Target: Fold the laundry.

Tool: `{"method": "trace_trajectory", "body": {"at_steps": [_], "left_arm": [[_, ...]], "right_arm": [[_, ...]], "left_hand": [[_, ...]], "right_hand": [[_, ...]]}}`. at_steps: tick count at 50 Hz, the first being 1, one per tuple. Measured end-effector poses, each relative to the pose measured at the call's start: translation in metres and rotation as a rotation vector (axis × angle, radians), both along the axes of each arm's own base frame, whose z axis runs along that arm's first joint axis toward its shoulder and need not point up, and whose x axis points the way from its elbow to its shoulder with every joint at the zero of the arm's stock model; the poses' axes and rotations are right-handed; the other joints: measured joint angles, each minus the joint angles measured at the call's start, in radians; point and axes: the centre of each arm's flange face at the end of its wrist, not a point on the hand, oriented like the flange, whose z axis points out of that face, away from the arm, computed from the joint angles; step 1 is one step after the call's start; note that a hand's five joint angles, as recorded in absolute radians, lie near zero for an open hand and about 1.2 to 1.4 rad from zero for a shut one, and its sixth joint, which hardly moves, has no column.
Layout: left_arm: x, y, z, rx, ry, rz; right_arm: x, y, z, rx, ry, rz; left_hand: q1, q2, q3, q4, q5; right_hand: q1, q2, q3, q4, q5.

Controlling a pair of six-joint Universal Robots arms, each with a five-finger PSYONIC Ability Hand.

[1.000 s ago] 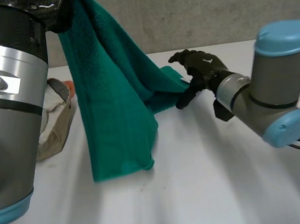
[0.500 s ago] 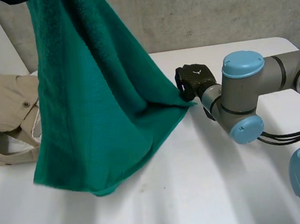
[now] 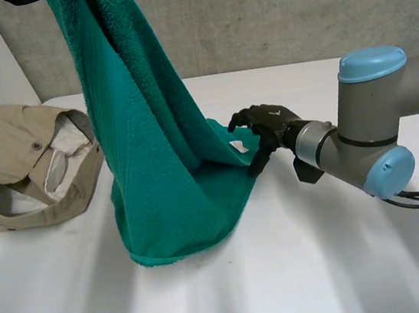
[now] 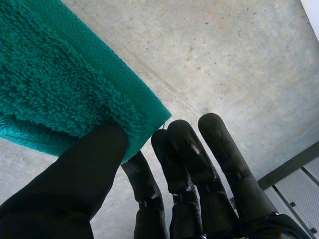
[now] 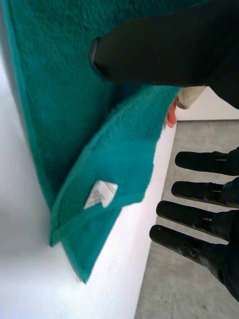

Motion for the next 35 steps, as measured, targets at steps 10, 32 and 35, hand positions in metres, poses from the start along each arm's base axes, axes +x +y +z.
{"method": "trace_trajectory", "body": {"at_steps": [10, 32, 35], "left_arm": [[0.001, 0.004, 0.001, -0.001, 0.004, -0.007], [0.013, -0.018, -0.008, 0.032, -0.017, 0.075], [0.019, -0.028, -0.014, 0.048, -0.027, 0.109]], "right_arm": [[0.008, -0.006, -0.024, 0.016, -0.002, 0.003], [-0.055, -0.055, 0.082, -0.283, -0.019, -0.182], [-0.080, -0.048, 0.108, -0.366, 0.080, -0.177]], "left_hand": [[0.000, 0.000, 0.000, 0.000, 0.000], [0.000, 0.000, 0.000, 0.000, 0.000], [0.000, 0.000, 0.000, 0.000, 0.000]], "right_hand": [[0.000, 0.001, 0.002, 0.002, 0.007], [0.643, 0.767, 0.779, 0.802, 0.778], [0.643, 0.767, 0.779, 0.802, 0.778]]}}
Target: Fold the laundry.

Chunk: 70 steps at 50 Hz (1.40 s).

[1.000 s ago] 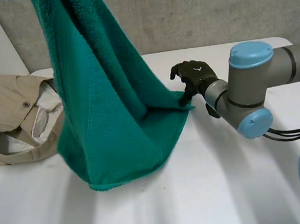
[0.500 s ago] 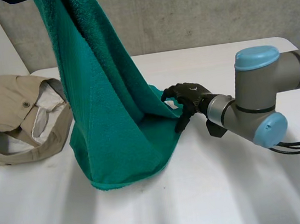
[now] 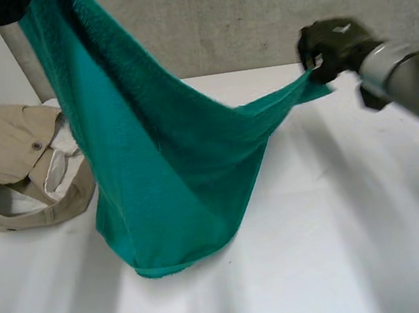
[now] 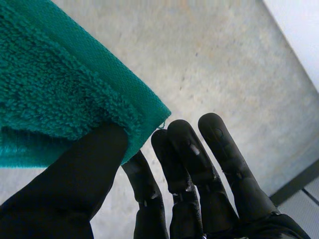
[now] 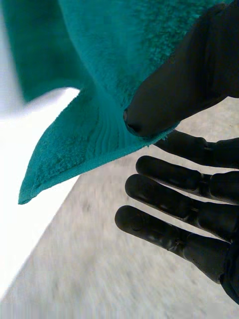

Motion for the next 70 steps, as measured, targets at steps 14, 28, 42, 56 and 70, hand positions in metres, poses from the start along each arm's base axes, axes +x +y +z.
{"method": "trace_trajectory", "body": {"at_steps": [14, 28, 42, 56, 70], "left_arm": [[0.014, -0.086, -0.086, 0.310, -0.151, 0.154], [-0.004, -0.139, -0.201, 0.644, -0.300, 0.153], [-0.011, -0.142, -0.215, 0.671, -0.305, 0.136], [-0.008, -0.142, -0.214, 0.673, -0.303, 0.142], [-0.009, -0.141, -0.219, 0.685, -0.312, 0.138]], "right_arm": [[-0.050, 0.074, 0.095, -0.186, 0.341, -0.040], [-0.049, 0.040, -0.010, 0.198, 0.511, 0.034], [-0.050, 0.018, -0.082, 0.465, 0.360, -0.027], [-0.055, 0.019, -0.080, 0.435, 0.414, -0.025], [-0.062, 0.025, -0.100, 0.404, 0.566, 0.001]], "left_hand": [[0.000, 0.000, 0.000, 0.000, 0.000], [0.000, 0.000, 0.000, 0.000, 0.000], [0.000, 0.000, 0.000, 0.000, 0.000], [0.000, 0.000, 0.000, 0.000, 0.000], [0.000, 0.000, 0.000, 0.000, 0.000]], "right_hand": [[0.000, 0.000, 0.000, 0.000, 0.000], [0.000, 0.000, 0.000, 0.000, 0.001], [-0.367, -0.459, -0.459, -0.464, -0.429], [-0.455, -0.558, -0.570, -0.576, -0.557], [-0.054, -0.068, -0.080, -0.096, -0.093]]}}
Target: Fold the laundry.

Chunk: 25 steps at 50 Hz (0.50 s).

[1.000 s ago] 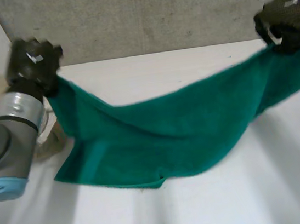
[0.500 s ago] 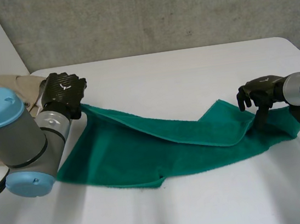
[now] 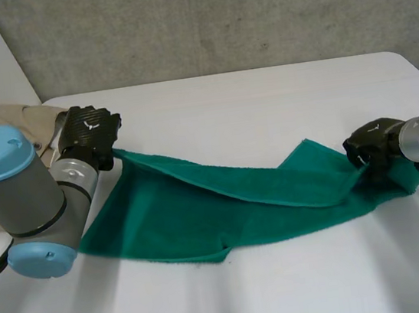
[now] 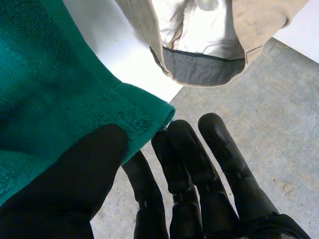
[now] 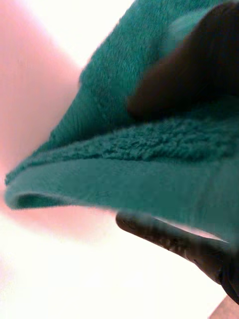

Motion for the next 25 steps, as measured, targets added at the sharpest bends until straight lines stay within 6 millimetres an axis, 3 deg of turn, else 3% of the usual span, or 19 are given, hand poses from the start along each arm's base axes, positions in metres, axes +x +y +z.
{"method": "trace_trajectory", "body": {"at_steps": [4, 8, 13, 15, 19, 20, 21, 22, 23, 24, 25], "left_arm": [[-0.002, -0.003, -0.001, -0.005, -0.003, -0.003], [-0.006, -0.015, -0.003, -0.025, -0.007, -0.004], [-0.016, -0.042, 0.016, -0.128, 0.014, 0.001], [-0.021, -0.060, 0.045, -0.247, 0.052, 0.008], [-0.026, -0.077, 0.095, -0.450, 0.127, 0.016], [-0.027, -0.079, 0.105, -0.493, 0.143, 0.016], [-0.027, -0.082, 0.141, -0.641, 0.199, 0.016], [-0.027, -0.082, 0.149, -0.675, 0.212, 0.015], [-0.027, -0.082, 0.155, -0.701, 0.222, 0.015], [-0.025, -0.079, 0.185, -0.826, 0.271, 0.012], [-0.023, -0.076, 0.201, -0.889, 0.299, 0.009]], "right_arm": [[0.001, -0.009, 0.002, -0.082, 0.020, 0.006], [0.001, -0.032, 0.012, -0.230, 0.060, 0.006], [0.004, -0.070, 0.044, -0.466, 0.094, -0.042], [0.010, -0.090, 0.076, -0.635, 0.069, -0.082], [0.021, -0.105, 0.132, -0.891, -0.036, -0.125], [0.022, -0.106, 0.137, -0.914, -0.049, -0.129], [0.027, -0.107, 0.172, -1.058, -0.137, -0.146], [0.029, -0.105, 0.190, -1.126, -0.185, -0.152], [0.029, -0.104, 0.195, -1.145, -0.199, -0.153], [0.030, -0.098, 0.225, -1.257, -0.288, -0.159], [0.030, -0.093, 0.242, -1.313, -0.337, -0.160]], "left_hand": [[0.000, 0.000, 0.000, 0.000, 0.000], [0.000, 0.000, 0.000, 0.000, 0.000], [0.000, 0.000, 0.000, 0.000, 0.000], [0.000, 0.000, 0.000, 0.000, 0.000], [0.000, 0.000, 0.000, 0.000, 0.000], [0.000, 0.000, 0.000, 0.000, 0.000], [0.000, 0.000, 0.000, 0.000, 0.000], [0.000, 0.000, 0.000, 0.000, 0.000], [0.000, 0.000, 0.000, 0.000, 0.000], [0.000, 0.000, 0.000, 0.000, 0.000], [0.000, 0.000, 0.000, 0.000, 0.000]], "right_hand": [[0.045, 0.068, 0.080, 0.096, 0.095], [0.045, 0.068, 0.080, 0.097, 0.095], [0.048, 0.068, 0.080, 0.097, 0.095], [0.048, 0.068, 0.080, 0.097, 0.095], [0.049, 0.068, 0.080, 0.097, 0.095], [0.049, 0.068, 0.080, 0.097, 0.095], [0.049, 0.068, 0.080, 0.097, 0.095], [0.049, 0.068, 0.080, 0.097, 0.095], [0.049, 0.068, 0.080, 0.097, 0.095], [0.049, 0.068, 0.080, 0.097, 0.095], [0.049, 0.068, 0.080, 0.097, 0.095]]}}
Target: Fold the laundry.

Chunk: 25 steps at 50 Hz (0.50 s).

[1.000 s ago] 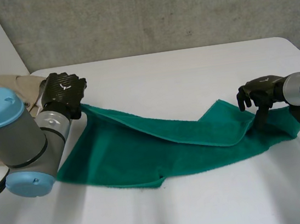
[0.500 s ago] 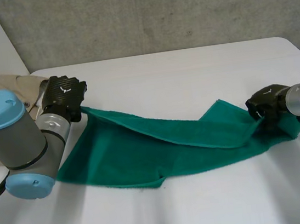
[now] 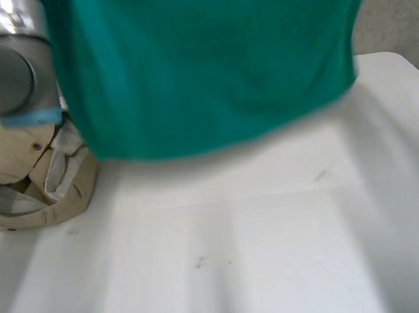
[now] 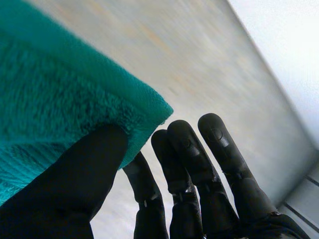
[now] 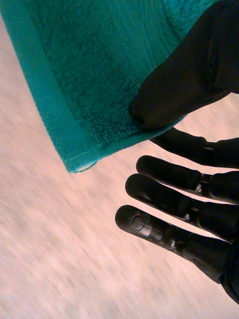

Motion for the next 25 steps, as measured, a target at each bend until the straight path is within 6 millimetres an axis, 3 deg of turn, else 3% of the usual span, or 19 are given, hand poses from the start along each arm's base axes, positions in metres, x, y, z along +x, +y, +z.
{"method": "trace_trajectory", "body": {"at_steps": [2, 5, 8, 10, 14, 18, 20, 21, 23, 25], "left_arm": [[0.003, 0.005, 0.019, -0.077, 0.036, -0.012], [0.006, 0.010, 0.031, -0.122, 0.071, -0.040], [0.008, 0.009, 0.026, -0.100, 0.082, -0.063], [0.010, 0.006, 0.011, -0.051, 0.077, -0.074], [0.014, -0.001, -0.030, 0.077, 0.049, -0.072], [0.020, -0.004, -0.085, 0.237, 0.007, -0.058], [0.021, -0.004, -0.093, 0.260, 0.000, -0.056], [0.022, -0.002, -0.128, 0.353, -0.034, -0.056], [0.021, 0.003, -0.156, 0.430, -0.066, -0.063], [0.021, 0.009, -0.180, 0.495, -0.098, -0.076]], "right_arm": [[-0.001, 0.007, 0.017, -0.060, -0.039, 0.023], [0.000, 0.013, 0.026, -0.084, -0.064, 0.046], [0.001, 0.015, 0.022, -0.056, -0.066, 0.058], [0.003, 0.015, 0.009, 0.000, -0.055, 0.064], [0.004, 0.011, -0.024, 0.123, -0.023, 0.071], [0.006, 0.007, -0.071, 0.273, 0.019, 0.081], [0.006, 0.006, -0.080, 0.300, 0.027, 0.083], [0.006, 0.007, -0.114, 0.399, 0.054, 0.088], [0.006, 0.009, -0.142, 0.479, 0.079, 0.092], [0.005, 0.011, -0.152, 0.509, 0.090, 0.093]], "left_hand": [[0.000, 0.000, 0.000, 0.000, 0.000], [0.000, 0.000, 0.000, 0.000, 0.000], [0.000, 0.000, 0.000, 0.000, 0.000], [0.000, 0.000, 0.000, 0.000, 0.000], [0.000, 0.000, 0.000, 0.000, 0.000], [0.000, 0.000, 0.000, 0.000, 0.000], [0.000, 0.000, 0.000, 0.000, 0.000], [0.000, 0.000, 0.000, 0.000, 0.000], [0.000, 0.000, 0.000, 0.000, 0.000], [0.000, 0.000, 0.000, 0.000, 0.000]], "right_hand": [[0.000, 0.000, 0.000, 0.000, 0.000], [0.000, 0.000, 0.000, 0.000, 0.004], [0.000, 0.000, 0.000, 0.000, 0.006], [0.000, 0.000, 0.000, 0.000, 0.006], [0.000, 0.000, 0.000, 0.000, 0.006], [0.000, 0.000, 0.000, 0.000, 0.006], [0.000, 0.000, 0.000, 0.000, 0.006], [0.000, 0.000, 0.000, 0.000, 0.006], [0.000, 0.000, 0.000, 0.000, 0.006], [0.000, 0.000, 0.000, 0.000, 0.006]]}}
